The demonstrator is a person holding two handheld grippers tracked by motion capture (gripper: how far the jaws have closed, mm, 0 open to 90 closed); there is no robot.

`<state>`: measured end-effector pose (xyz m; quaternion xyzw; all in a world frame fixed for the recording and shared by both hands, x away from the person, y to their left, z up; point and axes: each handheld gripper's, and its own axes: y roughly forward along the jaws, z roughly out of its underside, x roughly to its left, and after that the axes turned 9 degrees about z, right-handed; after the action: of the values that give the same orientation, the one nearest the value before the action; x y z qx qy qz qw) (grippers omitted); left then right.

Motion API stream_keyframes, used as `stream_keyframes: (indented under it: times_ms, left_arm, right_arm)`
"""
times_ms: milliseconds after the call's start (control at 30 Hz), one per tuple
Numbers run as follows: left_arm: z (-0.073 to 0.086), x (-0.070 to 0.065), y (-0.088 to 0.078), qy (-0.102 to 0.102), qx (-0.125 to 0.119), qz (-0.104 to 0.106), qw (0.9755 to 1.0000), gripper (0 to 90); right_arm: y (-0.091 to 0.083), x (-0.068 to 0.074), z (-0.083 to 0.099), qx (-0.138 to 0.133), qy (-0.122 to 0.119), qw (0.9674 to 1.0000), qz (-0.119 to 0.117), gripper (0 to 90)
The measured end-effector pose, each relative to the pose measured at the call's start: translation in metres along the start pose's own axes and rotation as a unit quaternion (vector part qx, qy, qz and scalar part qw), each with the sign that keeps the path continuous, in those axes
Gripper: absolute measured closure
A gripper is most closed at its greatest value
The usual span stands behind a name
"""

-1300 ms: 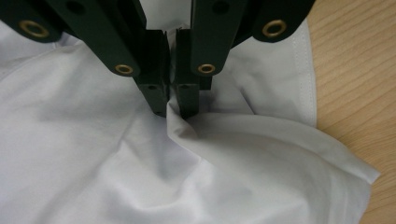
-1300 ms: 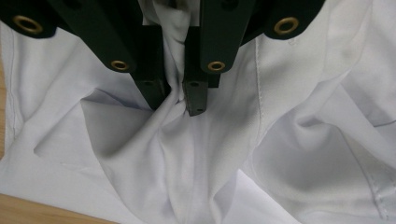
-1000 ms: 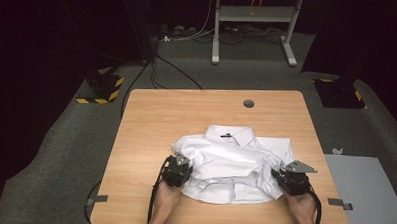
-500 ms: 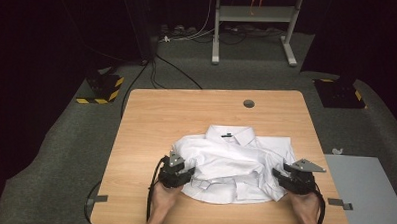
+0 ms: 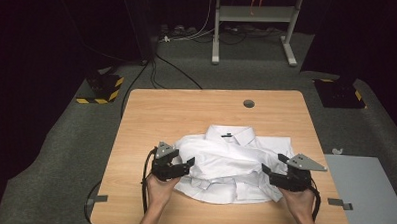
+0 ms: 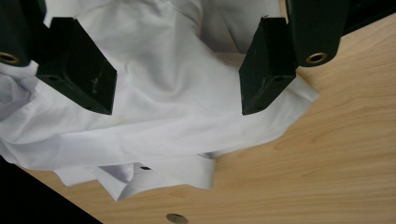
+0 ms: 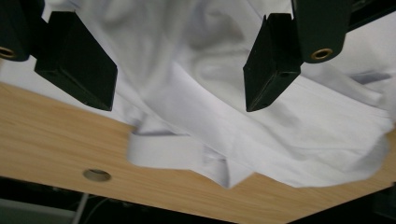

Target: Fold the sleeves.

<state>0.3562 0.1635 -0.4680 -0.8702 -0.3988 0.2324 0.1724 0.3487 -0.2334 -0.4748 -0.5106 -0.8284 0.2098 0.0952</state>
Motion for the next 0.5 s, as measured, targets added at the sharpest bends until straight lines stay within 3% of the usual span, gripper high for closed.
stream_keyframes:
  times_ms: [133,233,367,500]
  left_arm:
    - [-0.009,0.011,0.004,-0.008,0.005,-0.015,0.9998,26.3]
    - [-0.013,0.022,0.013,-0.02,0.025,-0.028,0.9991,25.5]
    - [-0.013,0.039,0.025,-0.041,0.047,-0.041,0.9973,24.0]
    - [-0.011,0.051,0.037,-0.057,0.057,-0.051,0.9954,23.8]
  right_arm:
    - [0.008,0.026,-0.013,-0.007,-0.021,0.9991,-0.035,24.8]
    - [0.019,0.046,-0.018,-0.005,-0.038,0.9975,-0.058,23.9]
    - [0.037,0.081,-0.023,0.005,-0.066,0.9937,-0.09,21.2]
    - [0.053,0.111,-0.026,0.011,-0.085,0.9904,-0.108,16.6]
